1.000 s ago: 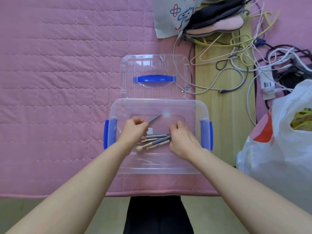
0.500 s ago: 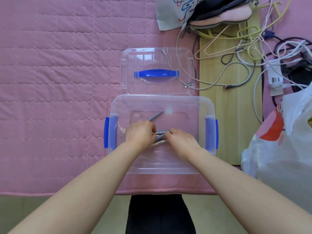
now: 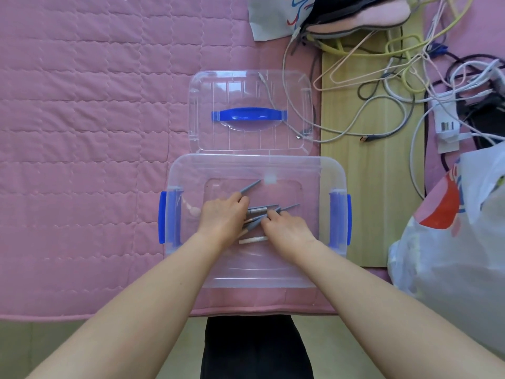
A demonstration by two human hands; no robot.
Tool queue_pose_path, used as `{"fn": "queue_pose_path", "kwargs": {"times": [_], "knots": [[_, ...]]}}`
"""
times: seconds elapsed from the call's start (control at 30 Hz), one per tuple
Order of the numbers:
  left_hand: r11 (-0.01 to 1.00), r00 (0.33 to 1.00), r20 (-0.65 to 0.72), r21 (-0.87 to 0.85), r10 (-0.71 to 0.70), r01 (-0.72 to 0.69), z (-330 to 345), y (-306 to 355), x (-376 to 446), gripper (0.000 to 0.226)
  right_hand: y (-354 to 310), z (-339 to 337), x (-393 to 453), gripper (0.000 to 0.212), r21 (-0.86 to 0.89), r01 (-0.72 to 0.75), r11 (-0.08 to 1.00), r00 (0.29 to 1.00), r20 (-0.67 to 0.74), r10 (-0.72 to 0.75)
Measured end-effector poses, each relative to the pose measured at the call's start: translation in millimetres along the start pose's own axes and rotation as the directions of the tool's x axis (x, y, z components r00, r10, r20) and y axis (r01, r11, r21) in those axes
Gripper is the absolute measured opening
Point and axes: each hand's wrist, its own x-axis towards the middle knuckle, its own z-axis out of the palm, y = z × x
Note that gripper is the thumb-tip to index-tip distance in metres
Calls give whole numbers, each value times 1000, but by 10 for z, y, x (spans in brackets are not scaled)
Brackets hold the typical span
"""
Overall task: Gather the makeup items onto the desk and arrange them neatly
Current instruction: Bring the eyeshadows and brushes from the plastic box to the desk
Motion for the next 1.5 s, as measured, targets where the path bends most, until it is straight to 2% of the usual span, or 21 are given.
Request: {"fn": "queue_pose_path", "kwargs": {"times": [0.17, 0.3, 0.4, 0.47, 0.6, 0.7, 0.8, 0.9, 1.0, 1.07, 1.2, 1.3, 1.37, 1.5], "knots": [[999, 999, 41, 11, -35, 34, -8, 39, 52, 14, 46, 12, 34, 34, 30, -30, 999, 1000, 1, 30], [997, 996, 60, -39, -70, 72, -29, 70, 77, 20, 9, 15, 36, 32, 4, -21, 1000, 999, -41, 21], [983, 989, 57, -115, -139, 145, -51, 78, 84, 21, 0, 11, 22, 26, -25, -12, 1000, 997, -73, 11], [963, 980, 74, -187, -182, 193, -88, 72, 88, 13, 14, 2, 16, 27, -43, -3, 999, 997, -78, 0], [901, 965, 114, -345, -237, 262, -142, 13, 44, 18, 18, -61, -9, 24, -12, -30, 999, 997, -75, 29], [795, 944, 102, -516, -312, 319, -185, -33, -17, 9, 20, -150, -74, 25, 69, -57, 996, 997, -54, 61], [587, 914, 178, -718, -366, 374, -274, -28, -115, 17, 45, -257, -180, 21, 178, -55, 983, 995, -77, 70], [431, 901, 231, -816, -368, 386, -394, -21, -264, 18, 48, -397, -315, 8, 377, -45, 925, 990, -105, 90], [313, 893, 249, -873, -375, 374, -562, 7, -462, 23, 17, -574, -491, 4, 493, -76, 867, 986, -94, 140], [268, 884, 243, -891, -400, 367, -696, 51, -624, 25, -26, -689, -627, 9, 549, -92, 831, 979, -104, 177], [275, 855, 168, -902, -491, 334, -906, 157, -958, 24, -157, -936, -923, 13, 600, -78, 796, 969, -142, 201], [152, 823, 145, -951, -550, 270, -1074, 243, -1220, 21, -278, -1138, -1183, 17, 628, -46, 777, 966, -171, 195], [79, 785, 138, -970, -604, 231, -1217, 320, -1427, 21, -370, -1283, -1374, 11, 624, -25, 781, 966, -185, 179], [79, 701, 109, -970, -704, 230, -1512, 507, -1858, 26, -571, -1517, -1768, 12, 609, 52, 792, 968, -224, 109]]}}
